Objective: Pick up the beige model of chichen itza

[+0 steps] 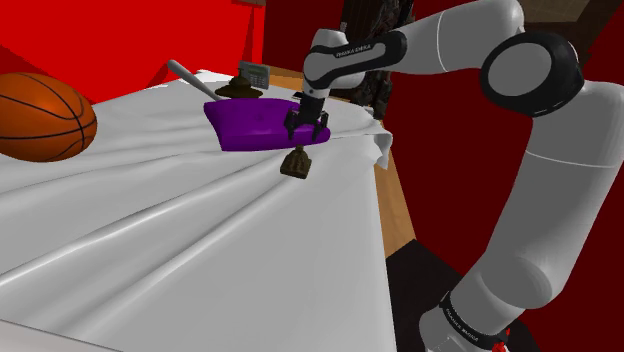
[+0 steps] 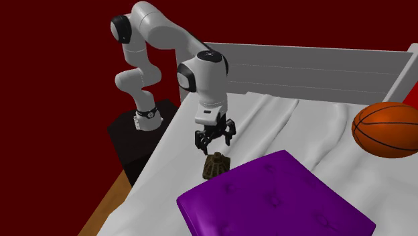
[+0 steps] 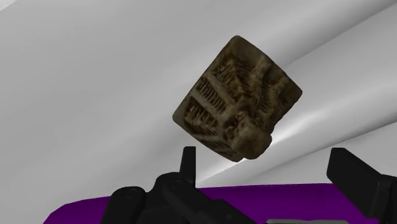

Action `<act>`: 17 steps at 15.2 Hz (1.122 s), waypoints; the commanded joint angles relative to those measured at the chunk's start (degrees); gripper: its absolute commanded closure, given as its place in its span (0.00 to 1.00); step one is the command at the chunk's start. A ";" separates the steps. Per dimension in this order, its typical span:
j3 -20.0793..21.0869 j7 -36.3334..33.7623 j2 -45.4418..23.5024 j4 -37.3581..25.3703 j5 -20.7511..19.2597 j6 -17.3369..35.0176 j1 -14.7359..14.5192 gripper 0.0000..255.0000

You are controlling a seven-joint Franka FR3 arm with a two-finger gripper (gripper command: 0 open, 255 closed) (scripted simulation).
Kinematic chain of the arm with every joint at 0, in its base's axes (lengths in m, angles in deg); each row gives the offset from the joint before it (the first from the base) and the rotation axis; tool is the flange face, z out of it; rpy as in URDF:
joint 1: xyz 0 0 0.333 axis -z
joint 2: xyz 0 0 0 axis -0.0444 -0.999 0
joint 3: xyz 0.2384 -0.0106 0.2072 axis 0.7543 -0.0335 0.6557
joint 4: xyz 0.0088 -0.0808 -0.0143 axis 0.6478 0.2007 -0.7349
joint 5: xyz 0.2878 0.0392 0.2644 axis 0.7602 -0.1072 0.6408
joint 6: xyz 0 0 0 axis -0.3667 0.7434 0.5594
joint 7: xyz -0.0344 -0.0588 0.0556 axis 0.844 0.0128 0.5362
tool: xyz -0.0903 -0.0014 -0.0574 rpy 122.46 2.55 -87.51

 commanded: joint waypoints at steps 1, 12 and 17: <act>-0.03 -0.07 -1.06 0.04 -0.06 1.11 -0.03 0.00; -0.04 -0.07 -2.24 1.99 -0.12 4.24 -0.08 1.00; -0.05 -0.04 -2.26 1.97 -0.12 4.24 -0.06 1.00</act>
